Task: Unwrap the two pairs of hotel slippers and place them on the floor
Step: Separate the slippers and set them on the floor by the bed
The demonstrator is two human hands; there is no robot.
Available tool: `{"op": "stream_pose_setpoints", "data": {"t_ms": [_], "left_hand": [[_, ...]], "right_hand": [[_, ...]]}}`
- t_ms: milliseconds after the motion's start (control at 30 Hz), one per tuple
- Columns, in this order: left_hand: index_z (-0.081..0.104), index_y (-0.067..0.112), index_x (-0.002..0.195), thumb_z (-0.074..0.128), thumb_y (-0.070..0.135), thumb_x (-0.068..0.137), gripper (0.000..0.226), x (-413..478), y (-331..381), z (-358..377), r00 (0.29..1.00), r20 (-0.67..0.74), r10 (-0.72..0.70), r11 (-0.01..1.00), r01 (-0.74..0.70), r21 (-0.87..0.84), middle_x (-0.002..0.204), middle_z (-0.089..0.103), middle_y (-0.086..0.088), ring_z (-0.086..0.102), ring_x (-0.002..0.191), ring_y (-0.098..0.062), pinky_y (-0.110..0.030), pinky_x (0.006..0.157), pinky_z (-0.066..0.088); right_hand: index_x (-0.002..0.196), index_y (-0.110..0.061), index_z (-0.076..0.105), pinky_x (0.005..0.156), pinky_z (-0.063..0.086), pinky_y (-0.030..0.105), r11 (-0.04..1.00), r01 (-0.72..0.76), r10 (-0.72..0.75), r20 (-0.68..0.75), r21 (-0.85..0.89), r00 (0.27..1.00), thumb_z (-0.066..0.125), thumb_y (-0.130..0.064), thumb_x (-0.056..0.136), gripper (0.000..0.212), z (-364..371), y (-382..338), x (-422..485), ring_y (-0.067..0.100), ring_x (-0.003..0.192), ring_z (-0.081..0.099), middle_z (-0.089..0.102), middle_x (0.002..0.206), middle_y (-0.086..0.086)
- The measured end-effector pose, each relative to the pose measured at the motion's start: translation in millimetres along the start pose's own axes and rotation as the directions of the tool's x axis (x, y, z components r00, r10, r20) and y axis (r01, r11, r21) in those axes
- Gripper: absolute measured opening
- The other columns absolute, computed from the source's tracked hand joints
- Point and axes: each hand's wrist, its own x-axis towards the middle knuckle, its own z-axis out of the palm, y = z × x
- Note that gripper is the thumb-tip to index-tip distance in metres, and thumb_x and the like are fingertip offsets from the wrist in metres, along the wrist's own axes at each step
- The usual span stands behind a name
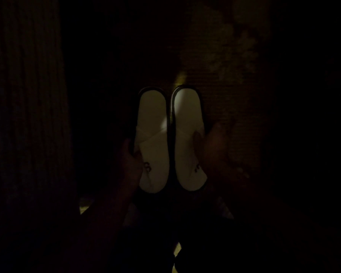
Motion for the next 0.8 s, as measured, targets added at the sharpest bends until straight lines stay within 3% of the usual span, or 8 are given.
{"op": "stream_pose_setpoints", "data": {"t_ms": [67, 167, 267, 333, 400, 500, 600, 800], "left_hand": [[0.049, 0.004, 0.133, 0.054, 0.012, 0.090, 0.044, 0.6, 4.8, 1.2, 1.000, -0.009, 0.002, 0.998, -0.001, 0.070, 0.139, 0.049, -0.022, 0.047, 0.127, -0.035, -0.044, 0.107, 0.038], [0.027, 0.005, 0.146, 0.046, 0.007, 0.093, 0.056, -3.3, 30.9, -6.0, 0.994, -0.053, -0.094, 0.996, 0.094, -0.009, 0.155, 0.028, -0.018, 0.029, 0.142, -0.030, -0.037, 0.116, 0.023], [0.035, 0.010, 0.143, 0.045, 0.011, 0.094, 0.050, -16.5, 78.2, -24.9, 0.996, -0.086, -0.037, 0.991, 0.026, -0.128, 0.150, 0.038, -0.014, 0.037, 0.136, -0.029, -0.039, 0.113, 0.031], [0.047, 0.010, 0.134, 0.047, 0.010, 0.094, 0.040, -32.7, 129.6, -41.4, 0.998, -0.033, 0.053, 0.966, -0.060, -0.251, 0.138, 0.051, -0.012, 0.049, 0.125, -0.026, -0.031, 0.106, 0.040], [0.053, 0.005, 0.127, 0.046, 0.009, 0.095, 0.033, -52.8, 195.9, -67.6, 0.989, 0.026, 0.143, 0.905, -0.121, -0.408, 0.121, 0.058, -0.006, 0.056, 0.106, -0.016, -0.006, 0.084, 0.045], [0.061, 0.003, 0.114, 0.044, 0.009, 0.096, 0.025, -85.6, 316.3, -135.3, 0.946, 0.030, 0.322, 0.783, -0.248, -0.570, 0.103, 0.065, -0.011, 0.061, 0.080, -0.005, -0.003, 0.064, 0.047], [0.067, 0.013, 0.094, 0.046, 0.015, 0.096, 0.022, -132.5, 447.0, -232.6, 0.881, -0.075, 0.467, 0.621, -0.388, -0.681, 0.084, 0.070, -0.004, 0.065, 0.067, -0.004, -0.012, 0.060, 0.052], [0.064, 0.018, 0.078, 0.048, 0.020, 0.094, 0.023, -308.0, 675.6, -468.3, 0.615, -0.358, 0.703, 0.260, -0.690, -0.675, 0.068, 0.068, 0.002, 0.064, 0.069, -0.017, -0.033, 0.073, 0.055]], "right_hand": [[0.139, 0.000, 0.034, 0.114, 0.027, 0.042, 1.000, 0.022, -0.023, 0.022, 0.020, 0.999, 0.053, -0.044, 0.091, 0.068, -3.5, -1.8, -0.2, 0.033, 0.130, 0.044, 0.046, 0.141, 0.020], [0.140, 0.000, 0.034, 0.111, 0.023, 0.038, 0.999, 0.009, -0.009, -0.018, 0.046, 1.000, 0.052, -0.044, 0.092, 0.068, -29.2, -10.5, -9.5, 0.033, 0.134, 0.039, 0.042, 0.145, 0.020], [0.130, 0.001, 0.046, 0.104, 0.032, 0.042, 0.955, 0.026, -0.005, -0.072, 0.295, 0.997, 0.052, -0.031, 0.094, 0.049, -81.7, -30.4, -21.5, 0.040, 0.127, 0.046, 0.050, 0.136, 0.026], [0.134, 0.003, 0.047, 0.108, 0.034, 0.037, 0.910, 0.037, 0.029, -0.151, 0.413, 0.988, 0.055, -0.022, 0.093, 0.048, -131.4, -50.5, -29.6, 0.035, 0.128, 0.049, 0.052, 0.138, 0.023], [0.127, 0.000, 0.054, 0.104, 0.040, 0.034, 0.833, 0.107, 0.018, -0.220, 0.543, 0.975, 0.057, -0.015, 0.092, 0.038, -192.1, -74.3, -33.9, 0.030, 0.120, 0.056, 0.060, 0.130, 0.019], [0.107, -0.015, 0.062, 0.077, 0.043, 0.002, 0.709, 0.266, -0.030, -0.350, 0.653, 0.936, 0.056, -0.015, 0.092, 0.016, -314.9, -122.4, -40.3, -0.001, 0.089, 0.060, 0.066, 0.104, 0.001], [0.097, -0.024, 0.058, 0.066, 0.039, -0.003, 0.557, 0.497, -0.083, -0.551, 0.665, 0.830, 0.057, -0.014, 0.092, 0.012, -468.0, -187.0, -60.1, -0.020, 0.072, 0.053, 0.058, 0.084, -0.015], [0.080, -0.037, 0.059, 0.065, 0.047, 0.014, 0.196, 0.833, -0.211, -0.808, 0.517, 0.550, 0.059, -0.019, 0.092, 0.022, -777.4, -305.0, -201.4, -0.001, 0.069, 0.060, 0.063, 0.073, -0.012]]}}
